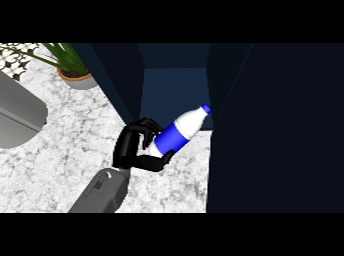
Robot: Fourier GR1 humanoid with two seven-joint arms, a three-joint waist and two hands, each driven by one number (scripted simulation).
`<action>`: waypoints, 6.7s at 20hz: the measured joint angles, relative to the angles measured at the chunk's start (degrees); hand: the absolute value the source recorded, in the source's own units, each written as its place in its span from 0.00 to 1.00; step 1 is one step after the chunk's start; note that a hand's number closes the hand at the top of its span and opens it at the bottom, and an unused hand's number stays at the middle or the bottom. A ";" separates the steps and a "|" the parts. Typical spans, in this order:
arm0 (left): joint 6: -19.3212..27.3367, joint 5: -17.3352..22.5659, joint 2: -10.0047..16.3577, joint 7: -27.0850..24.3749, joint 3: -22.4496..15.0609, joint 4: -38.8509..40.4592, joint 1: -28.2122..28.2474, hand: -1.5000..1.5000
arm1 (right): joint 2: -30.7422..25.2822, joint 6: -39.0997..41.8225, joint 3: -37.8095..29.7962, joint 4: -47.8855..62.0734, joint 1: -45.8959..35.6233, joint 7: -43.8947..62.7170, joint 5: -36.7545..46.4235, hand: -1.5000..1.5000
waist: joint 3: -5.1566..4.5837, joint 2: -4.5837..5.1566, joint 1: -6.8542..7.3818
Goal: Pick up the bottled water, place it into the cabinet and close the cabinet
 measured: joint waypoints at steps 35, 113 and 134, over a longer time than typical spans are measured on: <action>35.07 6.59 1.13 13.28 -3.37 36.41 -40.44 0.00 | -3.42 6.18 -9.13 0.72 3.36 -8.02 -2.99 0.00 | -0.04 1.77 -3.24; -21.09 35.83 46.88 -14.61 -9.30 -48.70 42.82 0.00 | -16.21 4.94 9.00 -0.32 -29.00 13.96 1.76 1.00 | -0.78 1.38 9.31; -26.70 38.69 52.61 -13.67 -4.30 -47.98 42.79 0.00 | -5.37 8.87 11.21 4.88 -51.68 34.79 -7.92 1.00 | -1.07 2.72 12.80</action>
